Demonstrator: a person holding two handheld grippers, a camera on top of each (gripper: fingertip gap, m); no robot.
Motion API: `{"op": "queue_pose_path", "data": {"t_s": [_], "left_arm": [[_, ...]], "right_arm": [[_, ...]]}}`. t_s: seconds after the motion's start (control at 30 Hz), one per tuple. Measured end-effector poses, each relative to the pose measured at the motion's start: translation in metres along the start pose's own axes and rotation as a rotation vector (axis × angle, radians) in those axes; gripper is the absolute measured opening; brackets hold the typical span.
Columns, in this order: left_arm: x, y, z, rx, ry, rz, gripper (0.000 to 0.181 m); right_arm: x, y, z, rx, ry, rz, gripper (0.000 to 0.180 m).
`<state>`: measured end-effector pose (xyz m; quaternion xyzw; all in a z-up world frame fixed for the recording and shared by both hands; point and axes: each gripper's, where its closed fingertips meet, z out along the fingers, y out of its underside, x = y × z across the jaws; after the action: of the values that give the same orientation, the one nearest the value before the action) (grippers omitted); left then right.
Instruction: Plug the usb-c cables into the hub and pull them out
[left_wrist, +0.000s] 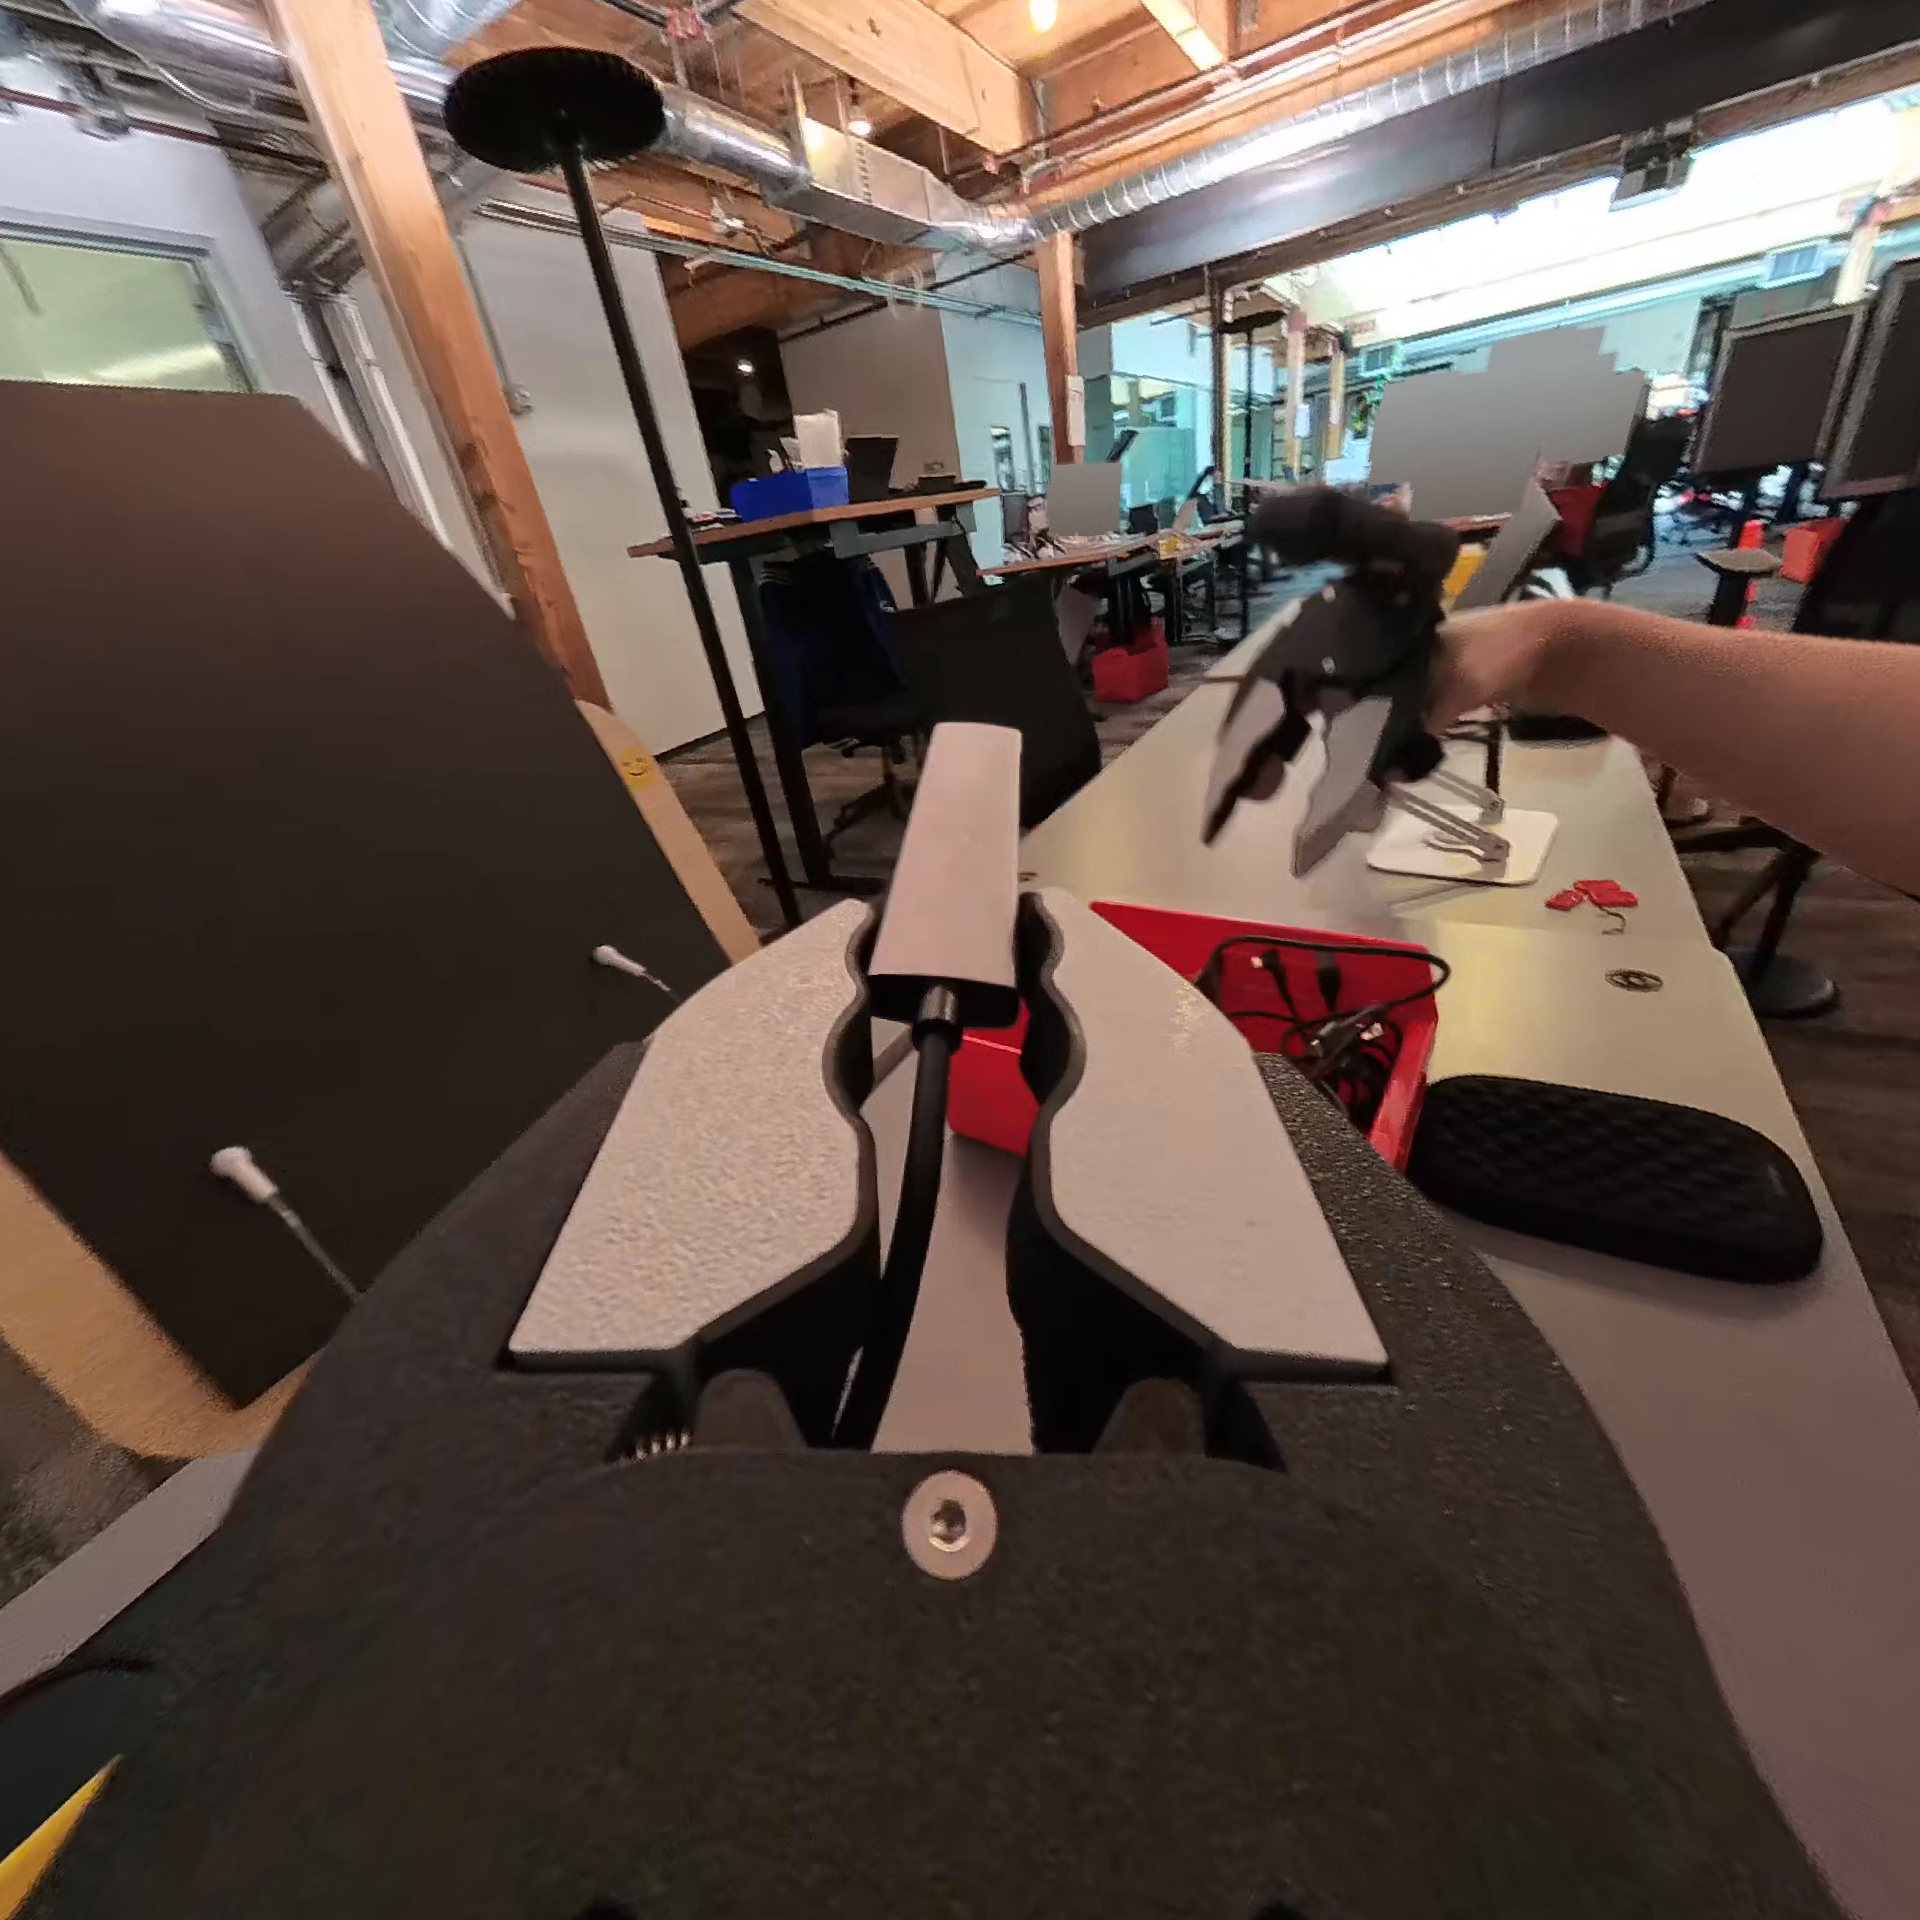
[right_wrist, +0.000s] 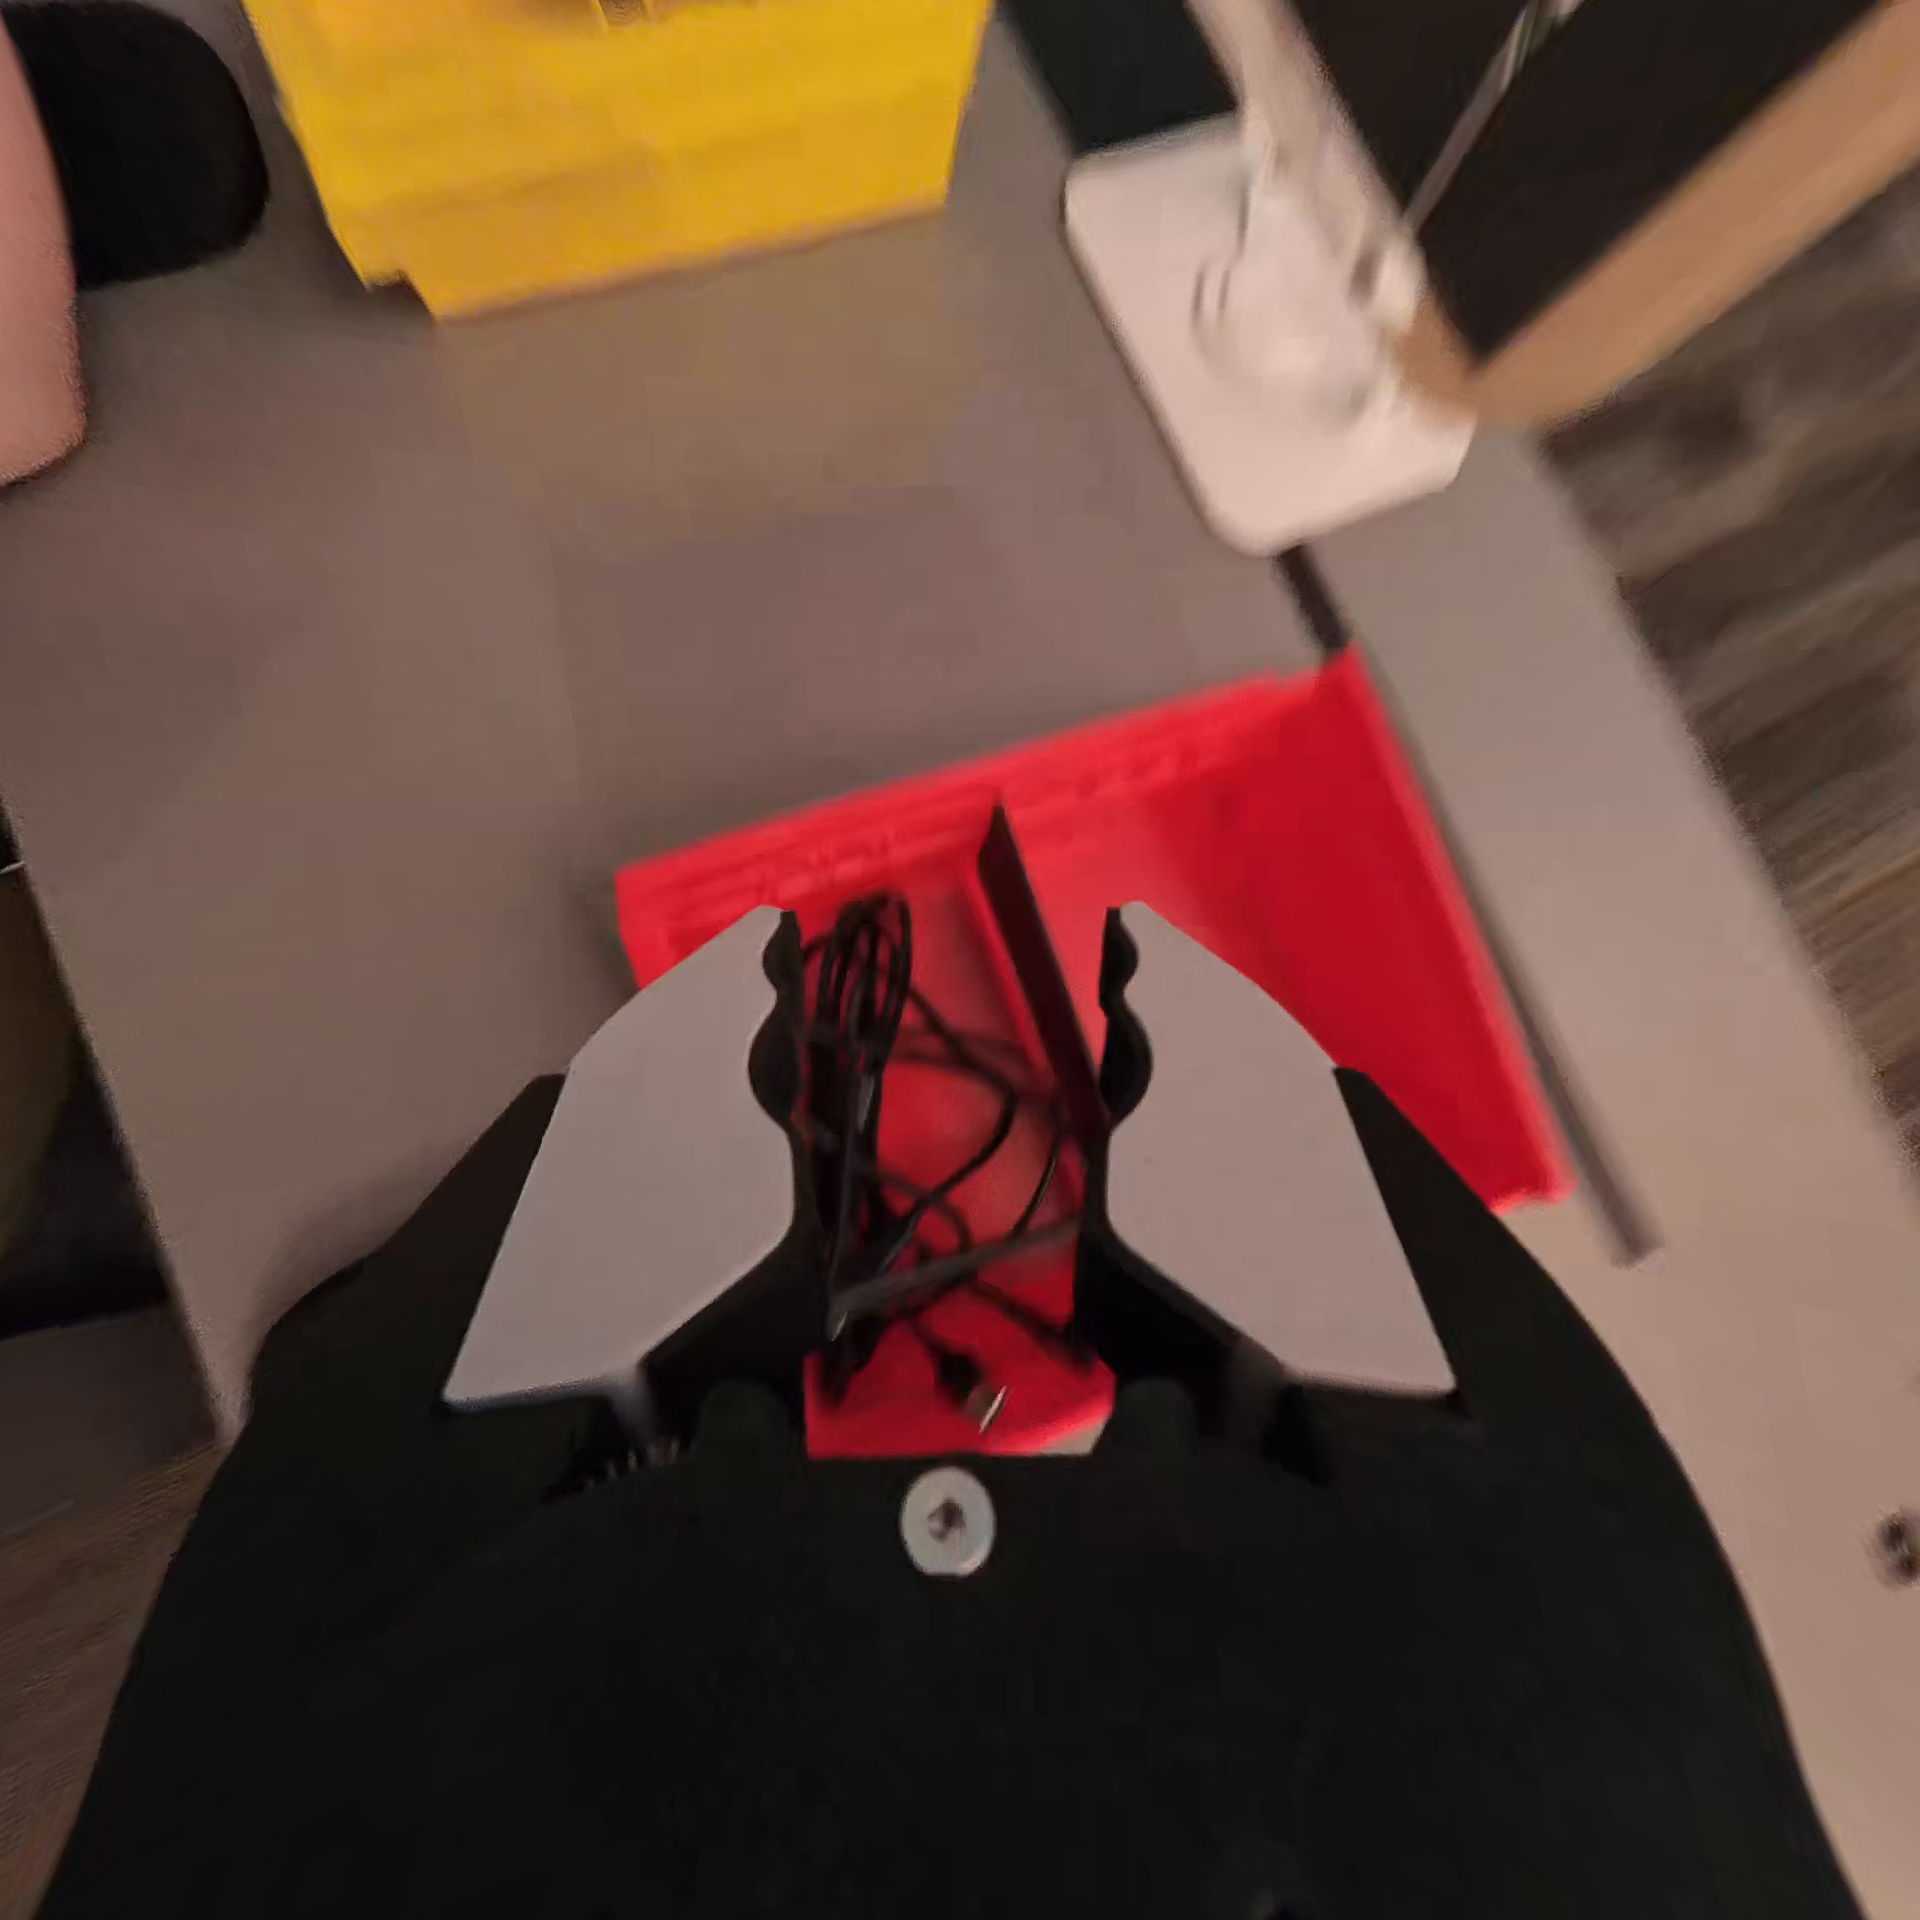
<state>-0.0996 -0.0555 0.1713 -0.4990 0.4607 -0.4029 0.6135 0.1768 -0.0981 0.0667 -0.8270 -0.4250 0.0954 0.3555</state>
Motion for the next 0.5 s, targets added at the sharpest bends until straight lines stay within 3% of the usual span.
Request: {"op": "queue_pose_path", "data": {"t_s": [0.1,0.27,0.4,0.47,0.5], "left_arm": [[0.017,0.008,0.012,-0.046,0.087,0.034,0.024],[0.047,0.017,0.025,-0.103,0.214,0.101,0.024],[0.067,0.015,0.028,-0.096,0.299,0.128,0.024],[0.072,0.015,0.029,-0.102,0.307,0.149,0.024],[0.073,0.015,0.029,-0.103,0.305,0.160,0.024]], "right_arm": [[-0.031,-0.085,-0.007,0.198,0.109,-0.303,0.056],[-0.129,-0.186,0.007,0.422,0.020,-0.684,0.053],[-0.141,-0.206,0.036,0.286,-0.076,-0.678,0.051],[-0.140,-0.200,0.049,0.179,-0.130,-0.670,0.027],[-0.141,-0.199,0.052,0.153,-0.148,-0.662,0.025]]}}
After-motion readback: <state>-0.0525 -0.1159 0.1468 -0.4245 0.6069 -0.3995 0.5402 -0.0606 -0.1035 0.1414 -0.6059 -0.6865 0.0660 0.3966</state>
